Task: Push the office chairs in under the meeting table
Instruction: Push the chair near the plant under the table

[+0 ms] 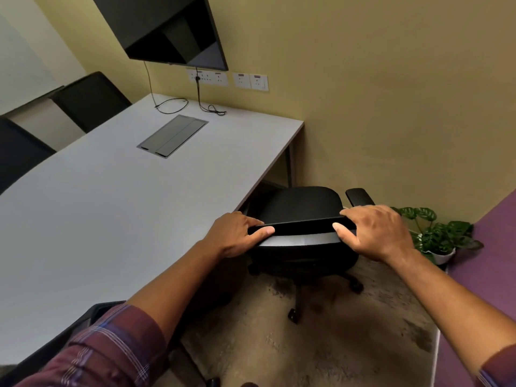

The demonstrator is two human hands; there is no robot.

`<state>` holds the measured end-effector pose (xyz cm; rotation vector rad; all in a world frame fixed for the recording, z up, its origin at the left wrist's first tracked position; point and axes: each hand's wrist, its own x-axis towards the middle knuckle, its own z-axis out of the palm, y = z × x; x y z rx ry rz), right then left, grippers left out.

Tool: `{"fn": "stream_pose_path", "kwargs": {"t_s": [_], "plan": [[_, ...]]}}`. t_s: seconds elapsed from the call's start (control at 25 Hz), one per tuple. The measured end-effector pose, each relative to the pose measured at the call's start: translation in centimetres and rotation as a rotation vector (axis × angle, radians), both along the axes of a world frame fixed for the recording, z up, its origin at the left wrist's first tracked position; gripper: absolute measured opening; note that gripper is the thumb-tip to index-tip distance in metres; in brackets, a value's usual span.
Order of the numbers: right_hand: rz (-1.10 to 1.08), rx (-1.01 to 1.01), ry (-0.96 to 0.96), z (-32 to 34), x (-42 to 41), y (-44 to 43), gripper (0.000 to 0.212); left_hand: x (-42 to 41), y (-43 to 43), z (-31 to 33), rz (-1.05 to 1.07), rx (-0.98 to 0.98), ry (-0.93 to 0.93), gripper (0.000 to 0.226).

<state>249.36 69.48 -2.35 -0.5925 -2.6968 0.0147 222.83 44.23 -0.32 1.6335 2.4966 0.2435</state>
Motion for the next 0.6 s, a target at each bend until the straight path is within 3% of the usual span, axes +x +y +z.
{"fn": "stream_pose_path", "kwargs": {"t_s": [0.28,0.44,0.6], "plan": [[0.179,-0.041,-0.042,0.2,-6.1,6.4,0.060,0.1,0.2,-0.9,0.131,0.119,0.068,0.082],[0.279,-0.056,-0.055,0.5,-10.2,10.1,0.052,0.5,1.6,-1.2,0.236,0.078,0.130,0.088],[0.335,-0.061,-0.058,-0.2,-14.2,13.7,0.052,1.1,3.6,-1.0,0.318,0.105,0.167,0.076]]}}
